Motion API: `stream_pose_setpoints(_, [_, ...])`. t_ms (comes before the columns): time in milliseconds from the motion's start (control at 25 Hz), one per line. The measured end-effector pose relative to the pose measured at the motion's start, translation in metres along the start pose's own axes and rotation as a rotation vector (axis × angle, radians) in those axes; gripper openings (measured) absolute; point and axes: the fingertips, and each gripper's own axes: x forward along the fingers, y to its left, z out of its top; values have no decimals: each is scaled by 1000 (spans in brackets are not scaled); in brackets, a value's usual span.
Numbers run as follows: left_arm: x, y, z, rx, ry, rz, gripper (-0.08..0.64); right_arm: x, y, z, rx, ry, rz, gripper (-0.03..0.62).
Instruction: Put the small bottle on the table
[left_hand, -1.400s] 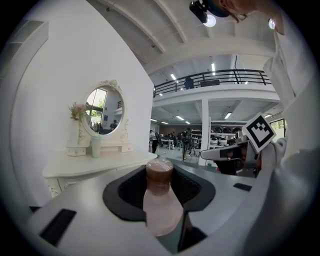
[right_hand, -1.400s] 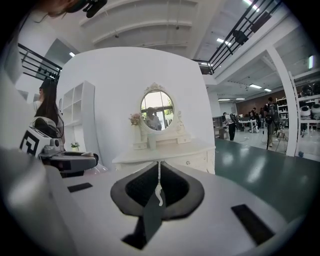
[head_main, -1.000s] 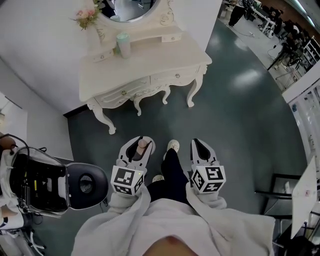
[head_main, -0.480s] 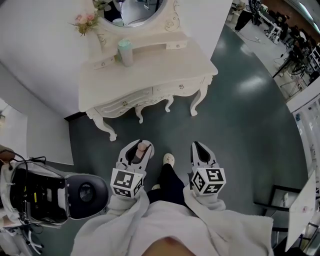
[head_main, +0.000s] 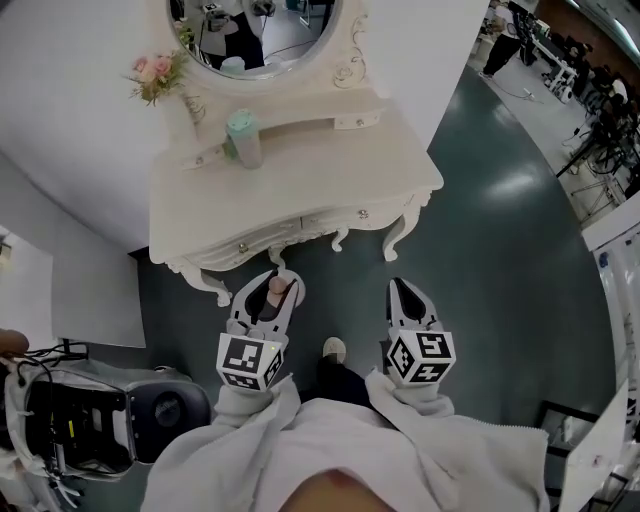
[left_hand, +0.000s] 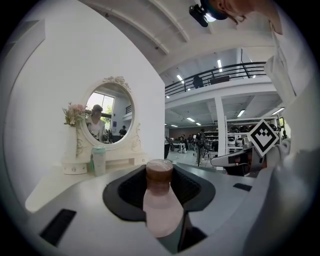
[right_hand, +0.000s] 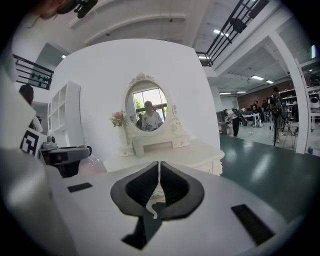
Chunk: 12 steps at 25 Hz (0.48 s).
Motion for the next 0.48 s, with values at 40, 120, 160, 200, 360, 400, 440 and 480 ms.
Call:
stream_pose_setpoints(40, [7, 4, 2, -8, 1, 7, 156, 7, -3, 3, 5, 3, 7, 36])
stream_pose_setpoints(120, [23, 11, 4, -24, 6, 18, 156, 21, -9, 11, 13, 7, 19, 37])
stream_pose_setpoints(160, [30, 15, 5, -30, 9, 24, 156, 28, -12, 15, 13, 7, 24, 36])
stream_pose_setpoints(200, [38, 19, 6, -32, 10, 30, 156, 35, -15, 18, 11, 7, 27, 37])
stream_pose_setpoints(360, [69, 30, 7, -30, 12, 52, 156, 61, -34, 28, 13, 6, 30, 37])
stream_pose_setpoints(400, [77, 32, 7, -29, 12, 55, 156, 68, -39, 30, 13, 4, 30, 35])
stream_pose_setpoints(440, [85, 34, 7, -28, 12, 58, 156, 74, -44, 33, 14, 2, 31, 37])
stream_pose_setpoints(480, [92, 37, 8, -27, 11, 61, 156, 81, -48, 35, 14, 1, 32, 36])
